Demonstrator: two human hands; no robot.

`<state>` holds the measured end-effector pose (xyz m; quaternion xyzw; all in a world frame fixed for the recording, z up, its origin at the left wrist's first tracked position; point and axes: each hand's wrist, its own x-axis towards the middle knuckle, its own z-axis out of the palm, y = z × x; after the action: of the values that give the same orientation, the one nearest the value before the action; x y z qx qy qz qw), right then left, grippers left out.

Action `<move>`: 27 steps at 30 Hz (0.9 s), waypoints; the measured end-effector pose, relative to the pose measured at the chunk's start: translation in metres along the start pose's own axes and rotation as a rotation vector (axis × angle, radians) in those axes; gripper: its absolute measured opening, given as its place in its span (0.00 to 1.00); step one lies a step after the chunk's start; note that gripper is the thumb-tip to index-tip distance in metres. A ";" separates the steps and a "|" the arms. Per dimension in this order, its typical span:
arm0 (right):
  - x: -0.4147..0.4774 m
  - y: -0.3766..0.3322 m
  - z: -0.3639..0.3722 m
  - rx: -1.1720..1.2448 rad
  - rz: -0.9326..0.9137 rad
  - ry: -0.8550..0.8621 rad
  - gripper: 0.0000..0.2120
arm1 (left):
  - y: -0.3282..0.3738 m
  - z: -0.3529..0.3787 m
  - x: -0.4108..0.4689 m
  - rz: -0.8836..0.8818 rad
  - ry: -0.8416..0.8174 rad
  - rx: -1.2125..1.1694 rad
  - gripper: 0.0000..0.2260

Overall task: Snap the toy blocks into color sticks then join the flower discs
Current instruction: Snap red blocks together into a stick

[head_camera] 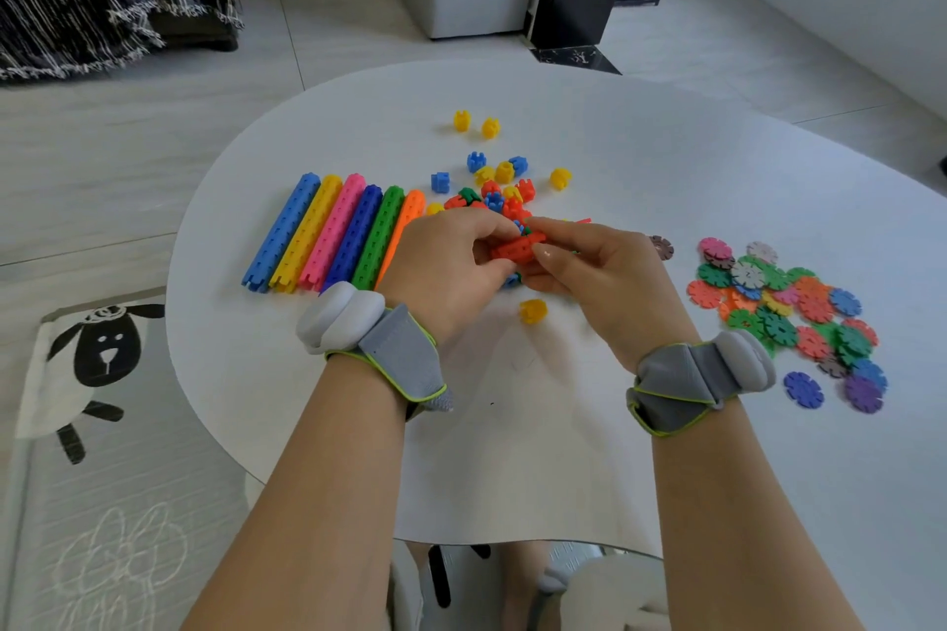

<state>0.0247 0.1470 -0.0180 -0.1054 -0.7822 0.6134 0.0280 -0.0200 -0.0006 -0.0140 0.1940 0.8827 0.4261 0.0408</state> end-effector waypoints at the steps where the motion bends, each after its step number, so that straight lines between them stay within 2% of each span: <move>1: 0.000 0.000 0.001 0.004 -0.003 -0.003 0.14 | 0.000 0.000 0.000 0.000 0.006 -0.006 0.13; 5: 0.000 -0.001 0.003 -0.008 -0.031 -0.014 0.15 | -0.001 0.002 -0.001 0.012 0.027 -0.031 0.14; 10: 0.003 -0.002 0.001 -0.272 -0.067 0.015 0.16 | -0.004 0.004 0.004 0.034 0.063 -0.061 0.14; 17: 0.017 0.002 -0.003 -0.543 -0.134 0.381 0.12 | 0.000 0.015 0.012 0.025 0.092 0.006 0.15; 21: 0.032 0.012 -0.012 -0.658 -0.089 0.507 0.11 | -0.001 0.019 0.021 -0.015 0.115 0.024 0.16; 27: 0.049 0.024 -0.017 -0.833 0.148 0.482 0.15 | 0.002 0.026 0.026 -0.011 0.117 0.027 0.16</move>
<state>-0.0172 0.1781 -0.0411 -0.3019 -0.9229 0.2069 0.1200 -0.0370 0.0289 -0.0265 0.1646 0.8902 0.4246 -0.0114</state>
